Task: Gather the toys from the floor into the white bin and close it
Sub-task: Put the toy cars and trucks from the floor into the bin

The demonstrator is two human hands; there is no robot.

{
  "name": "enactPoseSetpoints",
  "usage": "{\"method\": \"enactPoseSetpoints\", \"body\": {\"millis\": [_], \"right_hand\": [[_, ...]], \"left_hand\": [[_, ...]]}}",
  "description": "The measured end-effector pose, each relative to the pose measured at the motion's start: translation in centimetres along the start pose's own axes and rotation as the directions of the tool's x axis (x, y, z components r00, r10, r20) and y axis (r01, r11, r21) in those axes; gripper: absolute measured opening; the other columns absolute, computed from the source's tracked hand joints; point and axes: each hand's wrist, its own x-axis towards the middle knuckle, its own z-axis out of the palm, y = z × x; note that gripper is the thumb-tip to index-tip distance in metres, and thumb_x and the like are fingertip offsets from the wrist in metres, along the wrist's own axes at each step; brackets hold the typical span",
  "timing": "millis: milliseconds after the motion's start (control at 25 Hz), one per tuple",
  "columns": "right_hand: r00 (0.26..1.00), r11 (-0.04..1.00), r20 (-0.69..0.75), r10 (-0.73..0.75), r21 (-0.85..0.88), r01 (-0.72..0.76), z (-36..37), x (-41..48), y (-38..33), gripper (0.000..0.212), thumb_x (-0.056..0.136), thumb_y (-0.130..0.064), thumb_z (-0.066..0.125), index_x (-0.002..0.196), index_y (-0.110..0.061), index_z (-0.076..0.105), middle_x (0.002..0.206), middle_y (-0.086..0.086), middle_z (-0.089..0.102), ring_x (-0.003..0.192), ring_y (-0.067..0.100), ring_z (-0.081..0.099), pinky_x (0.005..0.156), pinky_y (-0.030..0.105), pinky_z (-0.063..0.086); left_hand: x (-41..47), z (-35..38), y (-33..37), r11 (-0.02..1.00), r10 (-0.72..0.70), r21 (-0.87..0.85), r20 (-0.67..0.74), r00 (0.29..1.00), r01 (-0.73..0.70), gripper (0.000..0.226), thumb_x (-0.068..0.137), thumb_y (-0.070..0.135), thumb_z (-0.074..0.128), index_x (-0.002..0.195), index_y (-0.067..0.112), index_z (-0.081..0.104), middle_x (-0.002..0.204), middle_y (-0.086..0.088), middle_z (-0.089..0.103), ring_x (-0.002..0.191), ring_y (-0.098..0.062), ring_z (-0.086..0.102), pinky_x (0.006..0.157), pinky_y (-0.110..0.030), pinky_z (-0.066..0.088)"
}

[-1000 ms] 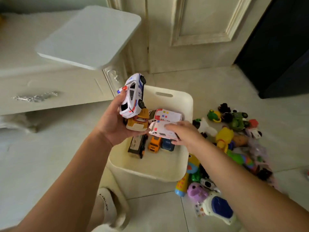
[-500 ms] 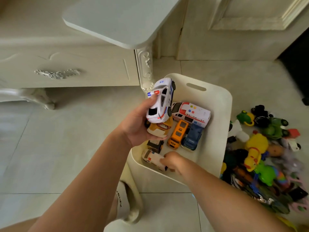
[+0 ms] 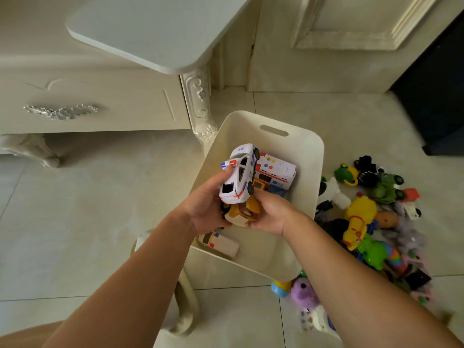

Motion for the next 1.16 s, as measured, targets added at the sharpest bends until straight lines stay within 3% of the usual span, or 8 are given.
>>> {"method": "enactPoseSetpoints", "body": {"millis": [160, 400, 600, 720, 840, 920, 1040, 1160], "right_hand": [[0.941, 0.943, -0.327, -0.086, -0.331, -0.029, -2.9, 1.7, 1.6, 0.034, 0.082, -0.021, 0.071, 0.115, -0.017, 0.065, 0.104, 0.01, 0.071, 0.094, 0.026, 0.066, 0.075, 0.038, 0.055], [0.842, 0.344, -0.485, -0.236, -0.852, -0.395, -3.9, 6.1, 3.4, 0.025, 0.093, 0.001, 0.045, 0.11, -0.006, 0.062, 0.109, 0.009, 0.063, 0.1, 0.025, 0.061, 0.074, 0.03, 0.046], [0.911, 0.102, -0.407, -0.061, -0.911, -0.4, -3.6, 6.9, 5.9, 0.019, 0.094, -0.014, 0.048, 0.103, -0.004, 0.062, 0.111, 0.013, 0.061, 0.104, 0.025, 0.06, 0.078, 0.029, 0.046], [0.897, 0.171, -0.442, 0.013, -0.883, -0.437, -4.0, 6.2, 6.3, 0.052, 0.084, -0.031, 0.067, 0.127, -0.006, 0.053, 0.126, 0.011, 0.057, 0.112, 0.023, 0.056, 0.089, 0.03, 0.048], [0.891, 0.015, -0.454, -0.023, -0.891, -0.453, -4.2, 6.5, 7.3, 0.075, 0.074, -0.032, 0.074, 0.137, -0.009, 0.041, 0.131, 0.011, 0.048, 0.114, 0.024, 0.05, 0.089, 0.03, 0.045], [0.871, 0.229, -0.483, -0.091, -0.861, -0.453, -4.2, 6.4, 7.0, 0.061, 0.073, -0.028, 0.073, 0.126, -0.007, 0.05, 0.113, 0.01, 0.056, 0.094, 0.022, 0.055, 0.076, 0.031, 0.049], [0.807, 0.8, -0.587, -0.068, -0.515, -0.307, -4.2, 5.9, 5.0, 0.03, 0.083, -0.035, 0.063, 0.1, -0.011, 0.056, 0.087, 0.008, 0.058, 0.078, 0.023, 0.059, 0.064, 0.03, 0.05], [0.779, 0.905, -0.627, -0.005, -0.335, -0.264, -4.5, 6.4, 4.7, 0.027, 0.09, -0.027, 0.055, 0.105, -0.006, 0.061, 0.1, 0.013, 0.065, 0.091, 0.028, 0.065, 0.075, 0.033, 0.057]], "left_hand": [[0.5, -1.0, -0.6, 0.985, -0.05, 0.157, -0.155, 0.987, 0.074, 0.069, 0.064, 0.064, 0.071, 0.121, 0.025, 0.067, 0.126, -0.008, 0.066, 0.123, -0.027, 0.055, 0.108, -0.056, 0.034], [1.4, -2.5, -0.7, 0.996, -0.013, 0.081, -0.311, 0.95, 0.04, 0.08, 0.055, 0.056, 0.078, 0.124, 0.019, 0.061, 0.116, -0.004, 0.071, 0.115, -0.022, 0.06, 0.104, -0.049, 0.04], [2.1, -2.7, -0.5, 0.995, -0.023, 0.088, -0.315, 0.949, 0.053, 0.07, 0.062, 0.054, 0.076, 0.122, 0.02, 0.063, 0.114, -0.003, 0.072, 0.111, -0.02, 0.063, 0.1, -0.044, 0.045], [2.4, -2.9, -0.8, 0.993, -0.039, 0.089, -0.327, 0.944, 0.071, 0.062, 0.069, 0.051, 0.076, 0.12, 0.019, 0.065, 0.111, -0.004, 0.073, 0.11, -0.021, 0.064, 0.093, -0.041, 0.05], [2.4, -2.9, -1.2, 0.993, -0.068, 0.069, -0.339, 0.938, 0.097, 0.061, 0.07, 0.05, 0.077, 0.119, 0.018, 0.064, 0.112, -0.006, 0.072, 0.108, -0.022, 0.065, 0.085, -0.037, 0.052], [2.2, -2.9, -1.3, 0.993, -0.071, 0.063, -0.344, 0.936, 0.098, 0.059, 0.072, 0.049, 0.076, 0.12, 0.017, 0.064, 0.112, -0.007, 0.072, 0.107, -0.023, 0.065, 0.085, -0.037, 0.053], [2.2, -3.0, -1.4, 0.994, -0.066, 0.055, -0.356, 0.932, 0.092, 0.057, 0.074, 0.047, 0.075, 0.12, 0.017, 0.063, 0.111, -0.007, 0.072, 0.105, -0.022, 0.066, 0.086, -0.037, 0.053], [2.5, -3.0, -1.5, 0.995, -0.071, 0.04, -0.367, 0.928, 0.092, 0.058, 0.073, 0.048, 0.076, 0.121, 0.018, 0.063, 0.11, -0.006, 0.073, 0.104, -0.022, 0.067, 0.091, -0.039, 0.052]]}}
